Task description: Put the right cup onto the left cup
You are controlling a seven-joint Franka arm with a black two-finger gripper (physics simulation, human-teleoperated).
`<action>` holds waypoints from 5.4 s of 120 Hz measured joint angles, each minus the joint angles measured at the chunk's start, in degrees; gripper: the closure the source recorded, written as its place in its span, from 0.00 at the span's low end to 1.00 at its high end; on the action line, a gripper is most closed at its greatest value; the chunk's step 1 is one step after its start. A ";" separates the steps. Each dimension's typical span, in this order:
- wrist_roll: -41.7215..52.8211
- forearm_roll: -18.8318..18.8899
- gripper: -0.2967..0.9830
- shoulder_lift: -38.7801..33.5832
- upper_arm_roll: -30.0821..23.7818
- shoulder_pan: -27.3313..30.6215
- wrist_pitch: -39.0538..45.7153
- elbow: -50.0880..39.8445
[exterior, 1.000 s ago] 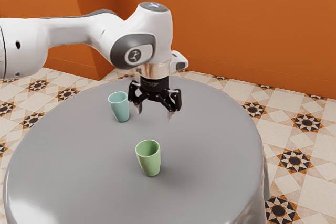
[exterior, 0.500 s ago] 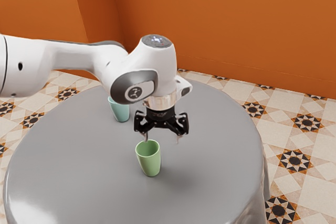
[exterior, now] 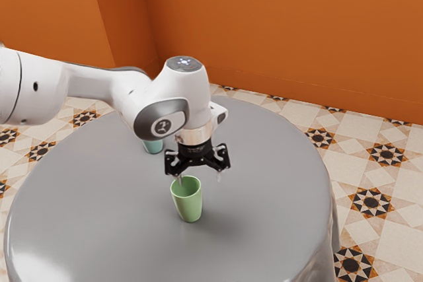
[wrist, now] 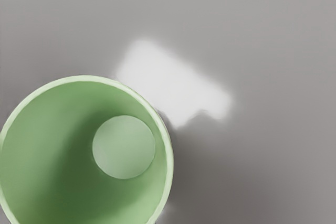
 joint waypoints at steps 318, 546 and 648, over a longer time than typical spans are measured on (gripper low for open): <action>4.79 2.08 0.84 -3.90 7.71 0.01 -4.31 2.40; 38.37 4.48 0.84 22.20 18.39 3.01 -14.42 43.70; 43.86 4.04 0.84 25.26 18.37 3.54 -13.55 43.89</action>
